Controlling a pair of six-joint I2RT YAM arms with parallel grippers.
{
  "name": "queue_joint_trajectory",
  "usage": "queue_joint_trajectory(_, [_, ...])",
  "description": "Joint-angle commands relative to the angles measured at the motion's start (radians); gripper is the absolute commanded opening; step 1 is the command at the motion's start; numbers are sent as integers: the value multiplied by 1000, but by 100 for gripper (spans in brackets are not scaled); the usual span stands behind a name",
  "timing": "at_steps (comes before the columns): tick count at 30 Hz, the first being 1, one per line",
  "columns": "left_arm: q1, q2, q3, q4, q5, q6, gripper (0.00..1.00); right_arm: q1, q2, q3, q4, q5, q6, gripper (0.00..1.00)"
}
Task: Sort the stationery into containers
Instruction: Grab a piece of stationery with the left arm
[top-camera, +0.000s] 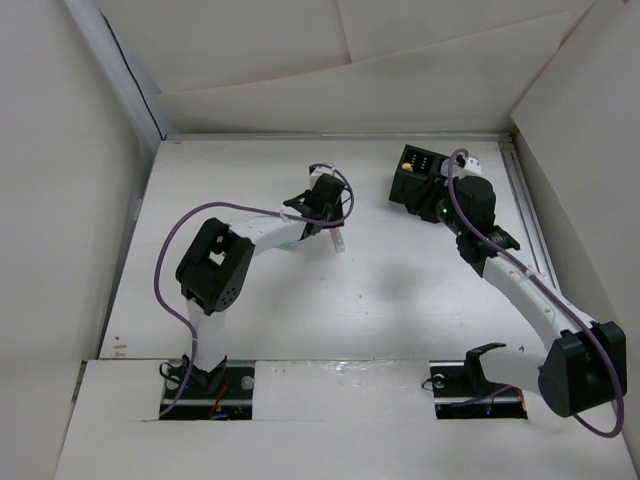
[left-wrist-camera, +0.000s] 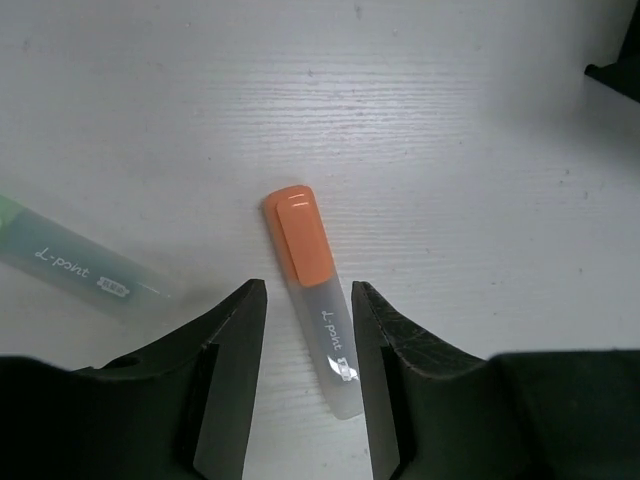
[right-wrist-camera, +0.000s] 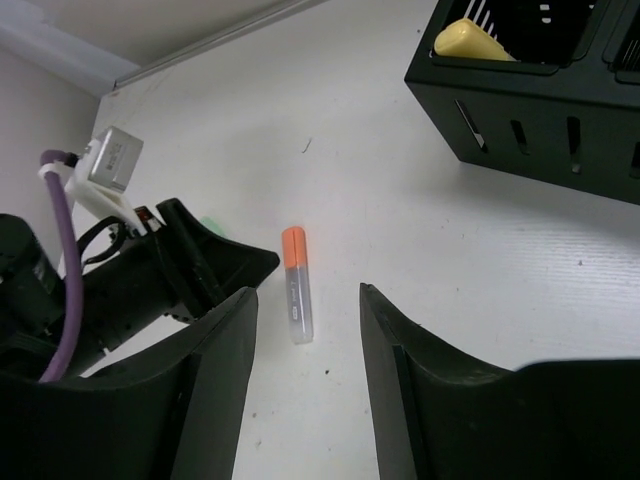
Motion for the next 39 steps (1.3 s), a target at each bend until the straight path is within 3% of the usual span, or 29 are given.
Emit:
queue_joint_trajectory(1, [4,13,22,8,23,-14,38,8,-2,0,49,-22,-19,52])
queue_joint_trajectory(25, [13,177,186,-49,-45,-5,43,17,18,10,58,-40,-28,54])
queue_joint_trajectory(39, [13,205,216,-58,-74,4,34,26,27,10,58,-40,-28,56])
